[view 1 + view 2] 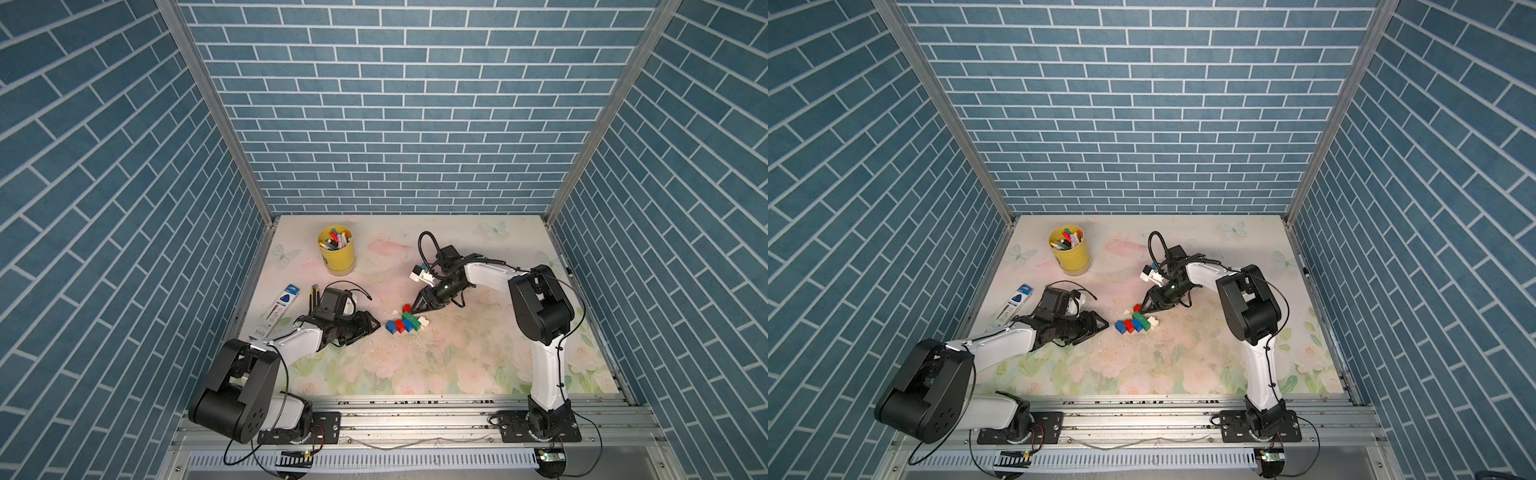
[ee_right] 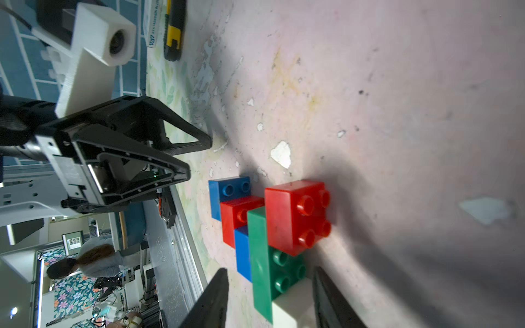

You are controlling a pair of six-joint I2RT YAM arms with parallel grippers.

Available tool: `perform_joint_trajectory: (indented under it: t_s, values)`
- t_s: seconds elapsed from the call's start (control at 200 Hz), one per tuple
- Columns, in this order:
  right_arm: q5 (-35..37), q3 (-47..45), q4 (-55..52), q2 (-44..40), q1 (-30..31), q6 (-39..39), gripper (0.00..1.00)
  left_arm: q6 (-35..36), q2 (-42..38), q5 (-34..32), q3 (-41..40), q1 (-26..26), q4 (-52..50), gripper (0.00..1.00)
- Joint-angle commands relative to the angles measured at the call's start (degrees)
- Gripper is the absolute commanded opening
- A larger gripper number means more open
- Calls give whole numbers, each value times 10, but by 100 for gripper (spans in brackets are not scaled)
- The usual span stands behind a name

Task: Assemble the letter y with lego
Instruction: Place the lego brick at the center of the board, then adjust the lego brick at the center of the board.

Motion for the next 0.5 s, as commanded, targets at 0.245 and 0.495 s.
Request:
perform_joint_trajectory:
  t_s: [0.245,0.495]
  values:
    - [164,-127,73,-141,-5,98,41,5,-28,-28,-13,4,-60,65]
    - [230,-252,132,-207,7,163,26,17,-59,-45,-1,4,-96,65]
